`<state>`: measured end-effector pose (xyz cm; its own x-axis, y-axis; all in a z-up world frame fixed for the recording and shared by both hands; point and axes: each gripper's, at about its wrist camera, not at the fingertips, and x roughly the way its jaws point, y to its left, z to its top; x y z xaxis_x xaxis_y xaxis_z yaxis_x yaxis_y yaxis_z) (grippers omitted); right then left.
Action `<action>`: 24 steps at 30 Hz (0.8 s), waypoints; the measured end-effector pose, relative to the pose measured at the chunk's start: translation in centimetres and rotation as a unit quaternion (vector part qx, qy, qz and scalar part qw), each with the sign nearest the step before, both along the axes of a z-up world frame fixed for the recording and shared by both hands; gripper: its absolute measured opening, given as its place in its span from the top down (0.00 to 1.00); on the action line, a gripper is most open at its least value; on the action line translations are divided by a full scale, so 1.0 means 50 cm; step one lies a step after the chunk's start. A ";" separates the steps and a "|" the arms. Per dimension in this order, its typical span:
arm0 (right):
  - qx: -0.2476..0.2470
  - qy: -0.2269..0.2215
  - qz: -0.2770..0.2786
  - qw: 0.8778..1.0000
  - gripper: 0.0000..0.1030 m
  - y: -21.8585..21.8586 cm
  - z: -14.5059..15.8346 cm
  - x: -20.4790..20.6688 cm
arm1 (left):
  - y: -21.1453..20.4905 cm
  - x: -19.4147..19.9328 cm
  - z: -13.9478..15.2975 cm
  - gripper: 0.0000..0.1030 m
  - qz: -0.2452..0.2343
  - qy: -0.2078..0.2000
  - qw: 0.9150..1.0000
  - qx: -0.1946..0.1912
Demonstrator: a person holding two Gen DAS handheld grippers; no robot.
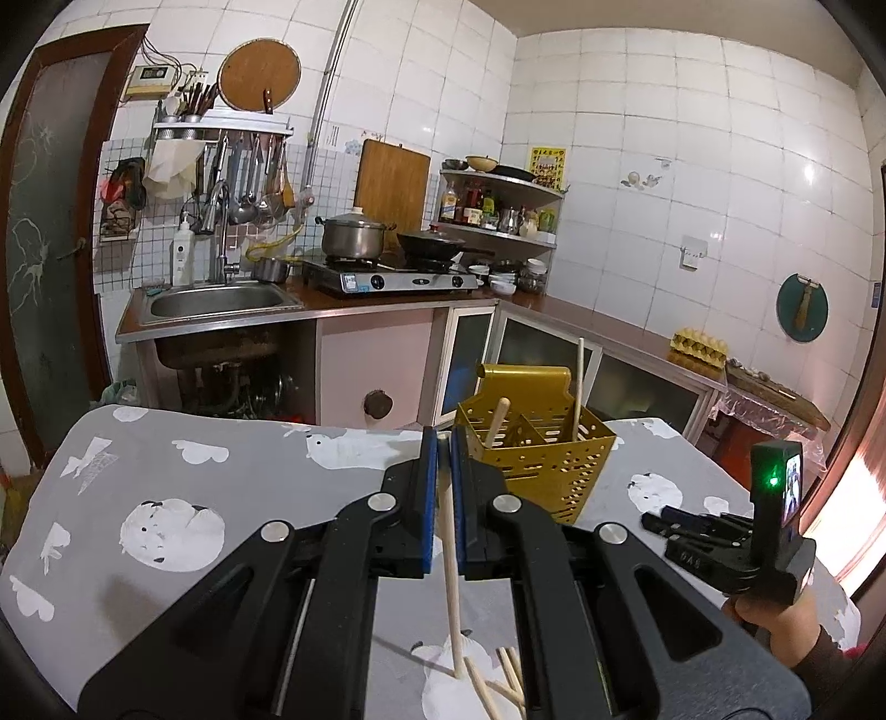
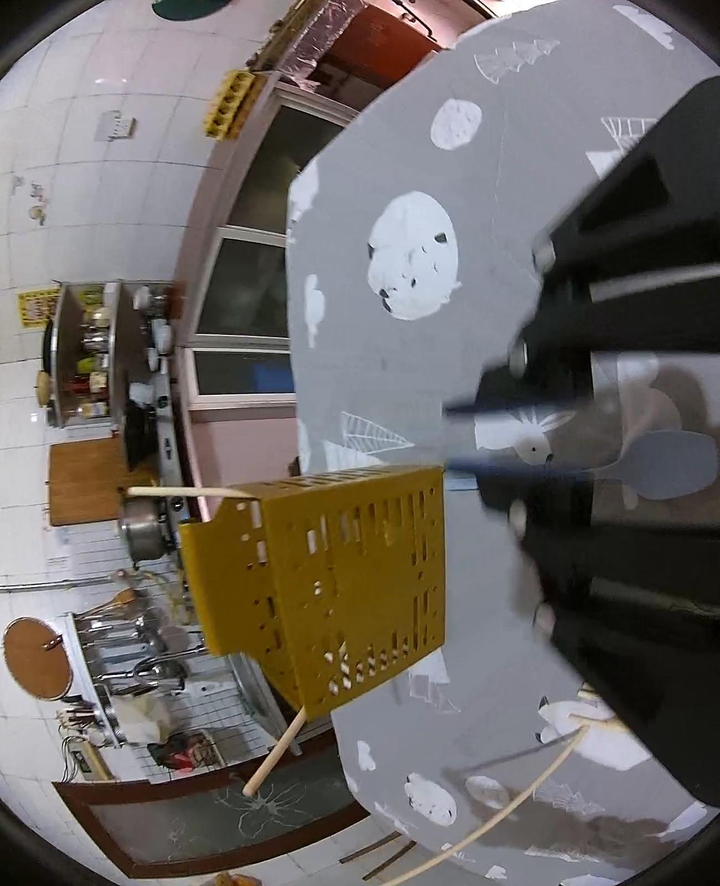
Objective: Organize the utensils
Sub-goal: 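Lower the chopstick into the holder with the left tool while the right tool lowers the spoon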
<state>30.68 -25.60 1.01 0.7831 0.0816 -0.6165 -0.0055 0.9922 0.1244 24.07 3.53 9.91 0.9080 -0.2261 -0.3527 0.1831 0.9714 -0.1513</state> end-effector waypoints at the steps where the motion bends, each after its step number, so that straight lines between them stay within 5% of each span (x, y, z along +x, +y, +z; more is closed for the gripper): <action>1: -0.002 0.001 0.003 1.000 0.50 0.005 0.000 0.007 | 0.002 0.010 -0.001 0.96 0.000 0.003 1.000 -0.001; 13: -0.062 0.091 0.050 0.993 0.72 0.075 -0.085 0.136 | 0.008 0.082 -0.018 0.96 0.001 0.021 1.000 -0.001; 19: -0.055 0.114 0.047 0.991 0.81 0.077 -0.107 0.160 | 0.000 0.089 -0.018 0.96 -0.001 0.021 1.000 0.000; 20: -0.054 0.118 0.046 0.991 0.91 0.077 -0.106 0.162 | -0.001 0.089 -0.018 0.96 -0.001 0.020 1.000 0.000; 24: -0.025 0.110 0.048 0.993 0.93 0.062 -0.088 0.145 | -0.007 0.087 -0.018 0.96 -0.006 0.020 1.000 -0.002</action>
